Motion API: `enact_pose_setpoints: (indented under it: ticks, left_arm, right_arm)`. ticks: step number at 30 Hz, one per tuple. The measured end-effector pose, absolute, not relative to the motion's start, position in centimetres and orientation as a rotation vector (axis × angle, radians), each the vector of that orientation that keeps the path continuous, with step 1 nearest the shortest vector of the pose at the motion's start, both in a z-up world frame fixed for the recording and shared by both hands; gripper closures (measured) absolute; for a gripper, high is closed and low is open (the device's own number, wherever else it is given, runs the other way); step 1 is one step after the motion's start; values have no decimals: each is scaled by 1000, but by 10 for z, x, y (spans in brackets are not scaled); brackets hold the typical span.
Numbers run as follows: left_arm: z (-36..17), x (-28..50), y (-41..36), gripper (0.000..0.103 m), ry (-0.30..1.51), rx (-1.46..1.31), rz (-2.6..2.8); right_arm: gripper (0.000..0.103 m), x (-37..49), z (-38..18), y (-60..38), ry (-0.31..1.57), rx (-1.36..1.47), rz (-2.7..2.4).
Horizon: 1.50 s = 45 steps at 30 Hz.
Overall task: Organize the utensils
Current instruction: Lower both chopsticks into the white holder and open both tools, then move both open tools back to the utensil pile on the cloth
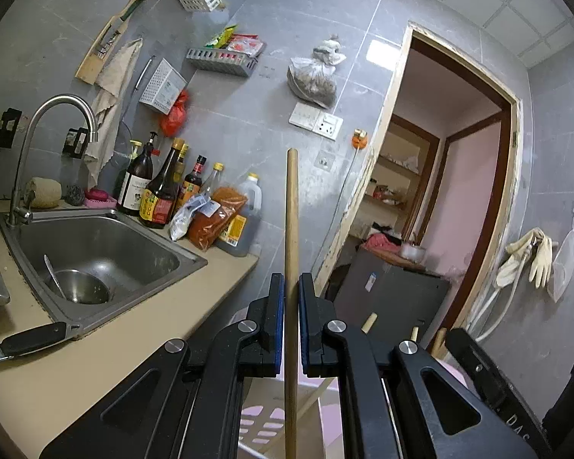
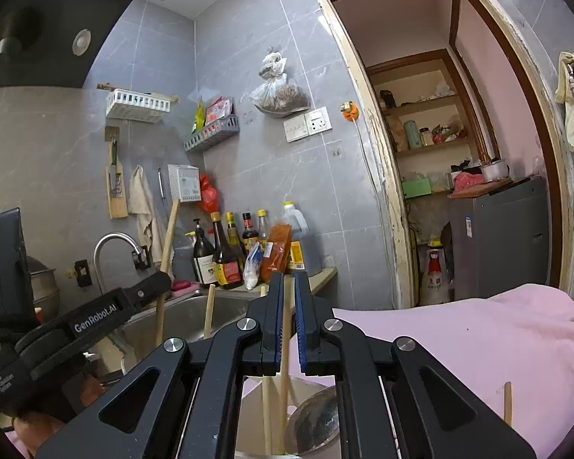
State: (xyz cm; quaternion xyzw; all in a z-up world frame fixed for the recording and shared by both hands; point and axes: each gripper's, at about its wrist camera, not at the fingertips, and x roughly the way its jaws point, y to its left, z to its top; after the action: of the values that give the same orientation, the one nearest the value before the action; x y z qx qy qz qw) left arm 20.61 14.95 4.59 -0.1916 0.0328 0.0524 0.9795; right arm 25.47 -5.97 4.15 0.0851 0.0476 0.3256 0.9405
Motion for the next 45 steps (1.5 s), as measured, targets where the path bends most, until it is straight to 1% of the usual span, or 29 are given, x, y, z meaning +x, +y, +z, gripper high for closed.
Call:
enact_pose_setpoints:
  ticks: [9, 12, 13, 14, 15, 17, 25, 29, 30, 32, 34, 36, 38, 42, 45]
  left_arm:
    - [43, 204, 149, 96, 71, -381, 100]
    - [44, 203, 151, 95, 71, -391, 98]
    - [44, 202, 151, 95, 70, -393, 97]
    - [45, 201, 151, 92, 67, -396, 94]
    - [45, 200, 151, 87, 64, -398, 90]
    - [47, 198, 151, 81, 56, -405, 83]
    - [60, 195, 143, 79, 73, -374, 84]
    - [68, 193, 135, 71, 76, -343, 77]
    - [69, 192, 134, 70, 78, -339, 72]
    - [70, 191, 128, 68, 88, -330, 58]
    - [72, 190, 120, 66, 103, -318, 41]
    - [74, 189, 111, 63, 114, -301, 18]
    - [76, 185, 99, 60, 121, -275, -6]
    - [79, 179, 76, 52, 130, -236, -56]
    - [78, 175, 61, 45, 146, -217, -99]
  right_arm:
    - [94, 250, 42, -59, 78, 165, 667]
    - [91, 249, 43, -59, 71, 166, 667]
    - [88, 248, 43, -60, 69, 168, 666]
    - [84, 248, 43, -60, 67, 170, 665]
    - [83, 248, 43, -61, 65, 173, 664]
    - [82, 248, 44, -63, 60, 177, 657]
    - [77, 246, 57, -73, 28, 171, 601]
    - [72, 245, 67, -85, 37, 173, 562]
    - [70, 244, 70, -90, 41, 169, 553]
    - [64, 241, 74, -98, 38, 152, 534]
    - [61, 236, 79, -109, 34, 134, 510]
    - [61, 231, 81, -120, 36, 132, 495]
    - [56, 226, 83, -130, 41, 126, 480]
    - [52, 216, 82, -153, 50, 106, 444]
    - [42, 208, 80, -171, 63, 94, 417]
